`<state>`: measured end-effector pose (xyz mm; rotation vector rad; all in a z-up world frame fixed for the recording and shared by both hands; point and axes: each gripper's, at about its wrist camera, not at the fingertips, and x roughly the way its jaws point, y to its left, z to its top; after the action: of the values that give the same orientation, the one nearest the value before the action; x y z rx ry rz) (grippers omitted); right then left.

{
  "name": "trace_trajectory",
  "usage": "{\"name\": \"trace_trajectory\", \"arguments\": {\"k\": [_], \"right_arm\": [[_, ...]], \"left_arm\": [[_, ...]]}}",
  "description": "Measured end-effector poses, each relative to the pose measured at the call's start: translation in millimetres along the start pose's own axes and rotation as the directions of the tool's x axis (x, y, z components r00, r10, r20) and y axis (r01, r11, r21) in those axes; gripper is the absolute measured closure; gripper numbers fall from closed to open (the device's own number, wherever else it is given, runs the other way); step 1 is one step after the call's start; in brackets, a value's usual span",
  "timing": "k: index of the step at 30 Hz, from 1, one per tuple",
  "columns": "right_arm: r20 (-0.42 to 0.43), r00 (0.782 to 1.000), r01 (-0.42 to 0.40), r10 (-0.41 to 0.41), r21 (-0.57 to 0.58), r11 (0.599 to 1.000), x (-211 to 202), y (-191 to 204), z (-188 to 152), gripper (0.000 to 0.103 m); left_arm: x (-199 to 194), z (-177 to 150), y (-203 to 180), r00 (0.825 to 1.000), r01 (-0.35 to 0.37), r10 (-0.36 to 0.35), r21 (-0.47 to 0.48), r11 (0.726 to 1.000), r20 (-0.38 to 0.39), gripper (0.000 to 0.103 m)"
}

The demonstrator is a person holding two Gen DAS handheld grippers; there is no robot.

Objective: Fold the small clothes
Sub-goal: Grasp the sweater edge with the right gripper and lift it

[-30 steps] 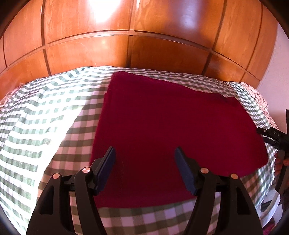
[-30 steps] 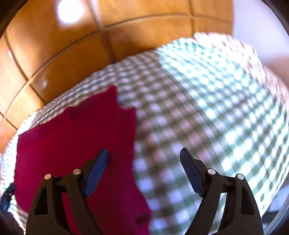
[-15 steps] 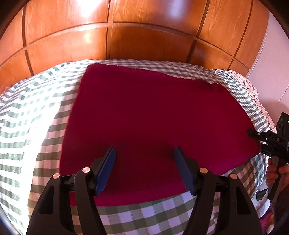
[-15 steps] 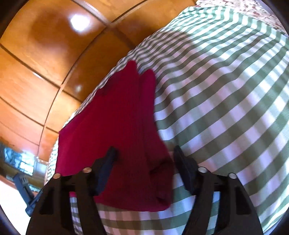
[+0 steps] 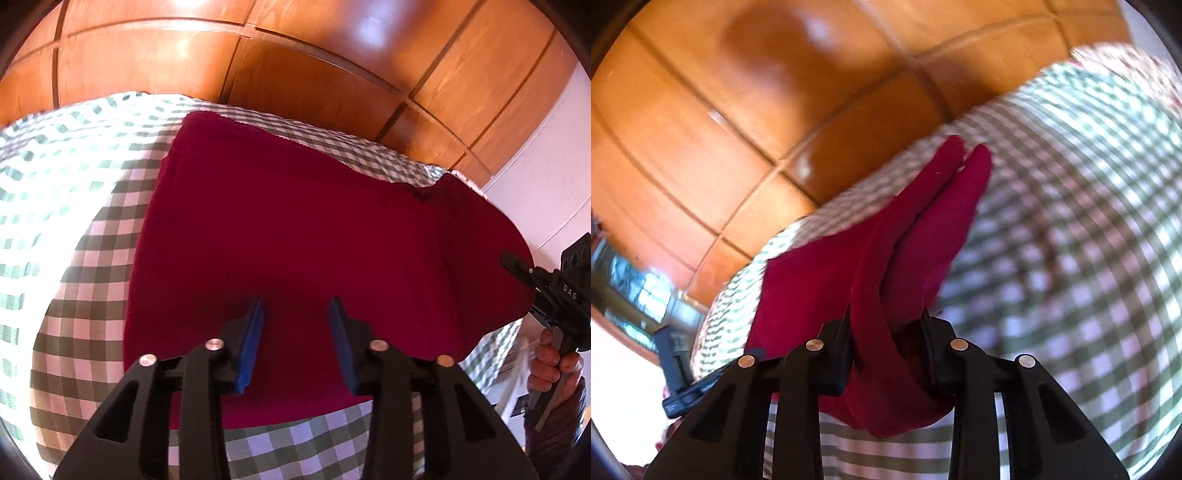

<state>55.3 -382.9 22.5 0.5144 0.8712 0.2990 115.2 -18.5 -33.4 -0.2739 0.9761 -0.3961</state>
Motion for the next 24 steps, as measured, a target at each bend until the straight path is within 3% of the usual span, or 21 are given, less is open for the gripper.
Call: {"name": "trace_trajectory", "arguments": {"k": [8, 10, 15, 17, 20, 24], "right_arm": [[-0.050, 0.996, -0.077, 0.069, -0.194, 0.978, 46.0, 115.0, 7.9, 0.076], [-0.068, 0.994, -0.094, 0.080, -0.238, 0.967, 56.2, 140.0, 5.1, 0.076], [-0.166, 0.985, -0.095, 0.040, -0.337, 0.937, 106.3, 193.0, -21.7, 0.076], [-0.201, 0.979, -0.094, 0.020, -0.365, 0.926, 125.8, 204.1, -34.8, 0.076], [-0.243, 0.970, -0.097, -0.003, -0.399, 0.912, 148.6, 215.0, -54.2, 0.076], [-0.245, 0.968, -0.073, -0.055, -0.485, 0.871, 159.6, 225.2, -76.8, 0.076]], "left_arm": [[-28.4, 5.9, 36.7, 0.995, 0.091, -0.087, -0.086, 0.992, 0.054, 0.072], [-36.1, 8.8, 45.4, 0.995, 0.082, -0.075, -0.097, 0.992, 0.073, 0.072], [-52.2, 11.3, 74.1, 0.989, 0.124, -0.108, -0.164, 0.979, 0.104, 0.072], [-57.0, 12.0, 80.9, 0.986, 0.139, -0.120, -0.176, 0.974, 0.115, 0.061], [-58.5, 14.2, 89.0, 0.974, 0.213, -0.191, -0.206, 0.955, 0.123, 0.045], [-45.4, 23.3, 93.3, 0.957, 0.289, -0.273, -0.245, 0.925, 0.100, 0.034]]}}
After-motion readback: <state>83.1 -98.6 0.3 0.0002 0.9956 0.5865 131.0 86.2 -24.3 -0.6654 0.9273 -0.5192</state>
